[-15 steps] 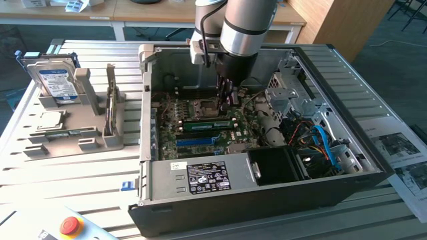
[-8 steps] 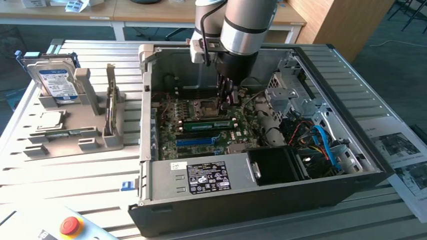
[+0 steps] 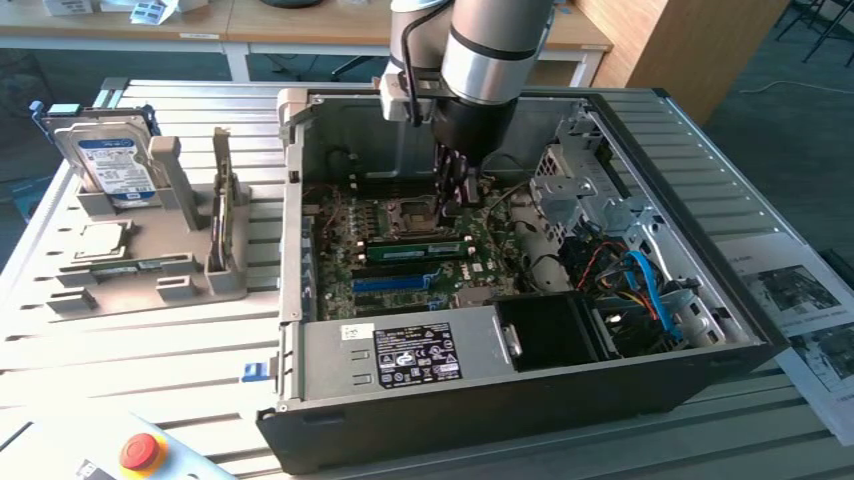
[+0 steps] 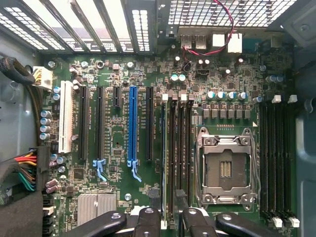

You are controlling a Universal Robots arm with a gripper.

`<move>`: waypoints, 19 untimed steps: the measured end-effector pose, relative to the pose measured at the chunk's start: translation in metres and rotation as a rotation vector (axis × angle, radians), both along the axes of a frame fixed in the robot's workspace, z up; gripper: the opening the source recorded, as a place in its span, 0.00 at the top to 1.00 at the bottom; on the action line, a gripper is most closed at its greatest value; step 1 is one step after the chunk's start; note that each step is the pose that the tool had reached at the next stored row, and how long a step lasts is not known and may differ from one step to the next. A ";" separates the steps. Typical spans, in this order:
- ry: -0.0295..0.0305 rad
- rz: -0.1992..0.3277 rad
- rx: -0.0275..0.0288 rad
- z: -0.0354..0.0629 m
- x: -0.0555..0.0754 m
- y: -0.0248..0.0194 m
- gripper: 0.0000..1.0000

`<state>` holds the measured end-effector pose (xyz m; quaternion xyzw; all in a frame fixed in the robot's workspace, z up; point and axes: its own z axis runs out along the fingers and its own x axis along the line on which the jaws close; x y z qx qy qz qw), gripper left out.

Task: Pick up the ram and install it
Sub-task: 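Insert the ram into the slot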

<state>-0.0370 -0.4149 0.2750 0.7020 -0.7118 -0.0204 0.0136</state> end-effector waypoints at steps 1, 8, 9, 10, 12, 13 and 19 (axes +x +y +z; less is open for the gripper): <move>0.0000 0.000 -0.0001 0.0000 0.000 0.0000 0.75; 0.0001 0.000 -0.0003 0.0045 0.000 0.0000 0.75; 0.0001 0.000 -0.0003 0.0056 0.000 0.0000 0.75; 0.0001 0.000 -0.0003 0.0067 0.000 0.0000 0.75; 0.0001 0.000 -0.0003 0.0093 0.000 0.0000 0.75; 0.0001 0.000 -0.0002 0.0103 0.000 0.0000 0.75; 0.0000 0.000 -0.0002 0.0132 0.000 0.0000 0.75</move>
